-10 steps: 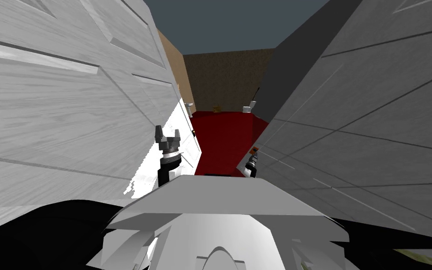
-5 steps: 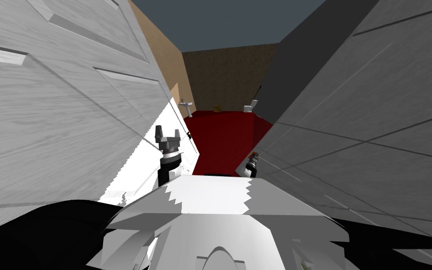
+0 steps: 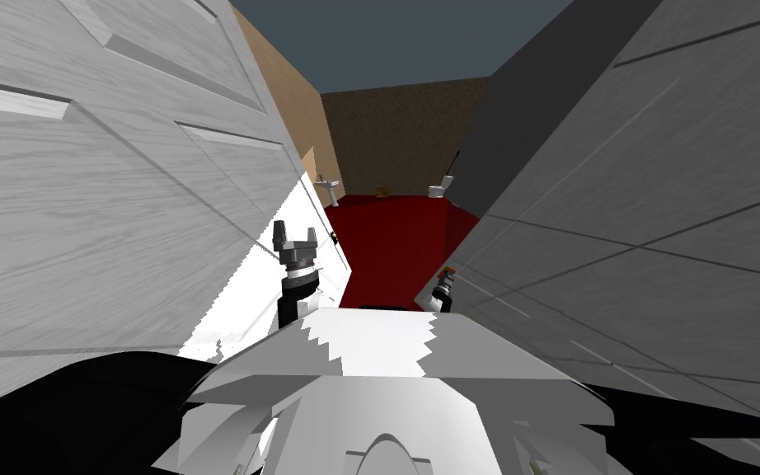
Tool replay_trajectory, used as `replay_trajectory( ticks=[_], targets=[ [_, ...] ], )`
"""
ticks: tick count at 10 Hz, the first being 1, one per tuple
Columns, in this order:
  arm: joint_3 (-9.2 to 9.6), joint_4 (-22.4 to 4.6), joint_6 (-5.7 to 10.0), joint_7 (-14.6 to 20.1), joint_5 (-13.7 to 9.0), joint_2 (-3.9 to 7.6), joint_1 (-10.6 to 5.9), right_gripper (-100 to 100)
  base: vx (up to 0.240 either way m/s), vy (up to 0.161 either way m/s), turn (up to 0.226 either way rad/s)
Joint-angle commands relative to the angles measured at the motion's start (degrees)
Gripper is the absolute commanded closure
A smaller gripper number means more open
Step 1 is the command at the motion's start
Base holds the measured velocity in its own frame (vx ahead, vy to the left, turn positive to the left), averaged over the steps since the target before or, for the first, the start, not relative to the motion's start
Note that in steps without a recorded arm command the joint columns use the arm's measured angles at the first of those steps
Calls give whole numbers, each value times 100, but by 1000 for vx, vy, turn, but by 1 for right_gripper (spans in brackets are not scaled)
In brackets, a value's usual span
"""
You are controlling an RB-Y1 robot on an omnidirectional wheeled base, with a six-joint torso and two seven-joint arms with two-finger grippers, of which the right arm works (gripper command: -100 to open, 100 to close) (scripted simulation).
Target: Push the door open
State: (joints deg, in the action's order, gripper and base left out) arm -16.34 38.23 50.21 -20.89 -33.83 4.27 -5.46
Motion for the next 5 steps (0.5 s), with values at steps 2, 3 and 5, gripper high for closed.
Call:
replay_trajectory(
  ticks=[2,3,5],
  targets=[
    [-88,5,9,-61,-94,28,1,100,53,-19,-12],
    [-112,7,12,-78,-120,35,1,100,173,-42,-24],
    [-231,15,27,-160,-246,61,2,100,179,-39,-40]
  ],
)
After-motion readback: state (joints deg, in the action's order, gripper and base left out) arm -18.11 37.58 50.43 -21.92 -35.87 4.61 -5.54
